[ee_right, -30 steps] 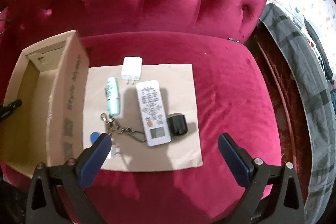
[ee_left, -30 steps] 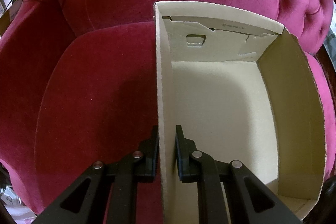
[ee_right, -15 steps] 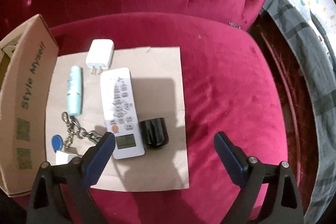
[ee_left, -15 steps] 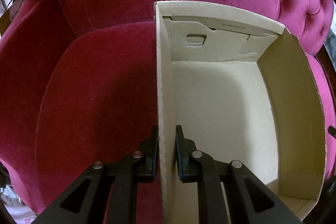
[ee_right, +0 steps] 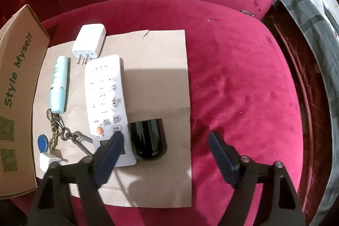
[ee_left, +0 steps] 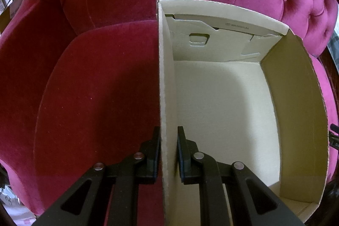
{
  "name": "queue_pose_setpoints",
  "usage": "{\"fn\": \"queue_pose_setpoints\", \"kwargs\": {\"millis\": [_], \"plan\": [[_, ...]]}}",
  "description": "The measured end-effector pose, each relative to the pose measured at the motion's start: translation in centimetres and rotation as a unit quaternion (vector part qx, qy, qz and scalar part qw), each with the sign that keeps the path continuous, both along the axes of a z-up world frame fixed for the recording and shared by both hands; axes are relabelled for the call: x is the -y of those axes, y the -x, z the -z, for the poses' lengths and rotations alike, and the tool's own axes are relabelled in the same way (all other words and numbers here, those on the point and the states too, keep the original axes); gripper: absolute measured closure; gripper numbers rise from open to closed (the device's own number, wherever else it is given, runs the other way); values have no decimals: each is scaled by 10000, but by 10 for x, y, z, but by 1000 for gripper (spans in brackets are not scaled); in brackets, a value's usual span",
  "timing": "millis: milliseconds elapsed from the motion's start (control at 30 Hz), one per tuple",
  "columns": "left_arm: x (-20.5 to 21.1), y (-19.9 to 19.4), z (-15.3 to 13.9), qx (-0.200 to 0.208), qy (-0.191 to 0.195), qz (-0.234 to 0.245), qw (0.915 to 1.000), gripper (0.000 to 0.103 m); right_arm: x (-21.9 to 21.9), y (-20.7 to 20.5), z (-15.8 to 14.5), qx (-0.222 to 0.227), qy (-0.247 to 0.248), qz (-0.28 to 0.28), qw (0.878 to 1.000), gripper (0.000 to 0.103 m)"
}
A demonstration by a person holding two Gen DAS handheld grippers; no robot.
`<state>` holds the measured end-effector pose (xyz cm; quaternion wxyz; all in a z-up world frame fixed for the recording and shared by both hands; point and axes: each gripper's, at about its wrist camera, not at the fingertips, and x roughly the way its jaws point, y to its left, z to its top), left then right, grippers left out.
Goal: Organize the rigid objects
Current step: 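Grasp the black round cap with the right gripper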
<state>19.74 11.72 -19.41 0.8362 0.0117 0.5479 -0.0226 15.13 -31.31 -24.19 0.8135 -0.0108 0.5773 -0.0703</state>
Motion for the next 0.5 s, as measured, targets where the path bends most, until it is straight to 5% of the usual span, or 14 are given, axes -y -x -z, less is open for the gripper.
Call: {"fn": "queue_pose_setpoints", "kwargs": {"millis": [300,500], "plan": [[1,0,1,3,-13,7,10000,88,14,-15,19,-328,-508,54,9982,63],[1,0,1,4,-18,9,10000,88,19,-16,20,-260,-583,126,9979,63]]}}
